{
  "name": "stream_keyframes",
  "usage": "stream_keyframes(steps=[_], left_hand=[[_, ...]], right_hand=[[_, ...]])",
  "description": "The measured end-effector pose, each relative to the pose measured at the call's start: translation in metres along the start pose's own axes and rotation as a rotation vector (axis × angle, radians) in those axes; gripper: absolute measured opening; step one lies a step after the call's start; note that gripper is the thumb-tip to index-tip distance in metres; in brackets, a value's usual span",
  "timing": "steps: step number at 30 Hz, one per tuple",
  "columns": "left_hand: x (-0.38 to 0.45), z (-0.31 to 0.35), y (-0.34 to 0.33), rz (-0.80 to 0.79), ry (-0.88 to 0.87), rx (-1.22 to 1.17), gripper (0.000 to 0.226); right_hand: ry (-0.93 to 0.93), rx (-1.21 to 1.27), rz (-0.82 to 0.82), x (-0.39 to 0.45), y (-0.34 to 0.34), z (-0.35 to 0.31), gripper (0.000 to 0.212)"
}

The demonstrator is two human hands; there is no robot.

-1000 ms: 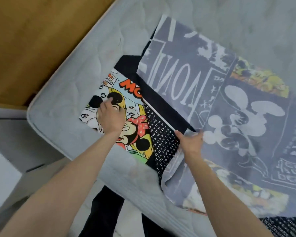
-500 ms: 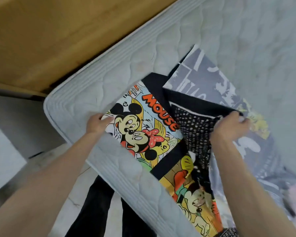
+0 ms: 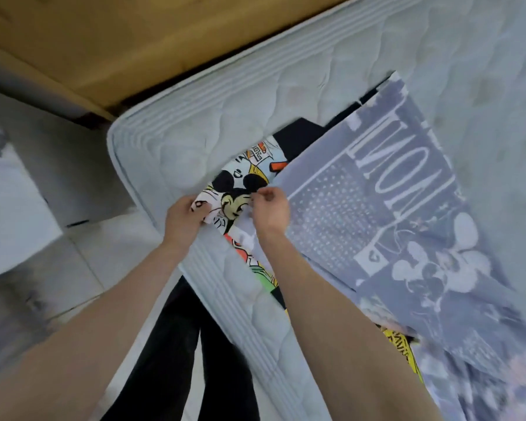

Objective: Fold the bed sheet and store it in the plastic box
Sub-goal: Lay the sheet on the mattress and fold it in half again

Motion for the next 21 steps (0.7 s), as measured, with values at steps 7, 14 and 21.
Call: stream_keyframes(steps=[7, 14, 21], left_hand=[[-0.011, -0.002, 0.001, 0.17, -0.159, 0.12, 0.035], [-0.008, 0.005, 0.003, 0.128, -0.304, 0.304, 0.025], [-0.046, 0.0, -0.029, -0.164, -0.785, 0.861, 0.052]], right_hand=[[0.56, -0.811, -0.104, 0.009, 0.021, 0.009, 0.034], [0.851, -1.524, -0.577, 0.018, -0.012, -0.009, 0.049], [0.598, -1.488, -0.83, 0.019, 0.005, -0.041, 0.022]])
Point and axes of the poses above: each hand's wrist, its own x-axis towards the middle knuckle, its own y-axis out of the back of the hand, z = x × y, the point moved 3 cm from there along x, towards the middle knuckle, and after that the axes turned 2 degrees about -x, right-handed, at the moved point
